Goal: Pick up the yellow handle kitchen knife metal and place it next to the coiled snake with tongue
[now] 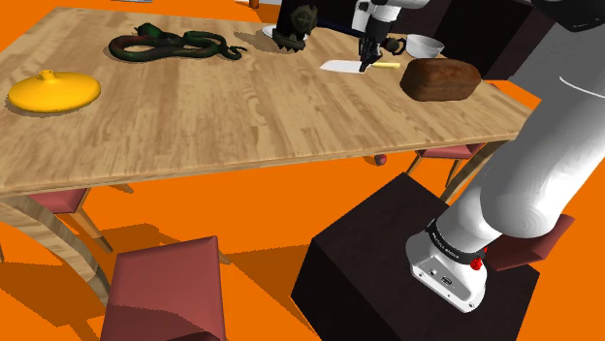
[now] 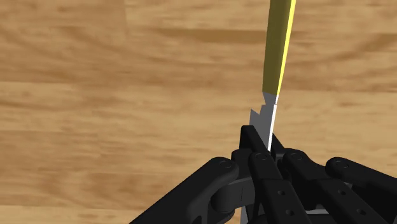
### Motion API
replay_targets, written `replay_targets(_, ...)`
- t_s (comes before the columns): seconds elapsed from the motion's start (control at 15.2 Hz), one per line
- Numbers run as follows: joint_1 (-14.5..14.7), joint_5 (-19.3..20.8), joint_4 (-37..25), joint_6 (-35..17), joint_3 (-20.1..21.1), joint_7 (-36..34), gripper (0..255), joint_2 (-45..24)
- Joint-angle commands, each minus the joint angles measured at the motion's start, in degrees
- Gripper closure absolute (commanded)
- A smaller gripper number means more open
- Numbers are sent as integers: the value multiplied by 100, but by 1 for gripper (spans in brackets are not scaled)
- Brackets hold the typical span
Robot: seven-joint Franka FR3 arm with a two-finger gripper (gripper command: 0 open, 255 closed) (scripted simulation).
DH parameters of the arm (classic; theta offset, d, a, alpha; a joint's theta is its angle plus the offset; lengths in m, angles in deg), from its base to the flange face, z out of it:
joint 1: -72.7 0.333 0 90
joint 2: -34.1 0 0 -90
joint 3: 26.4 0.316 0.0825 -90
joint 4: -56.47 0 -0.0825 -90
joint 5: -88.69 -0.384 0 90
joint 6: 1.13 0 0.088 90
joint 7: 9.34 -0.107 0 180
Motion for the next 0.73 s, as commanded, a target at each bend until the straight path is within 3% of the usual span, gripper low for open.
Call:
replay_targets(0.0, 10, 39, -100, 143, -2, -32, 255, 51)
replay_targets(0.66, 24, 147, -721, 881, -14, -109, 255, 196)
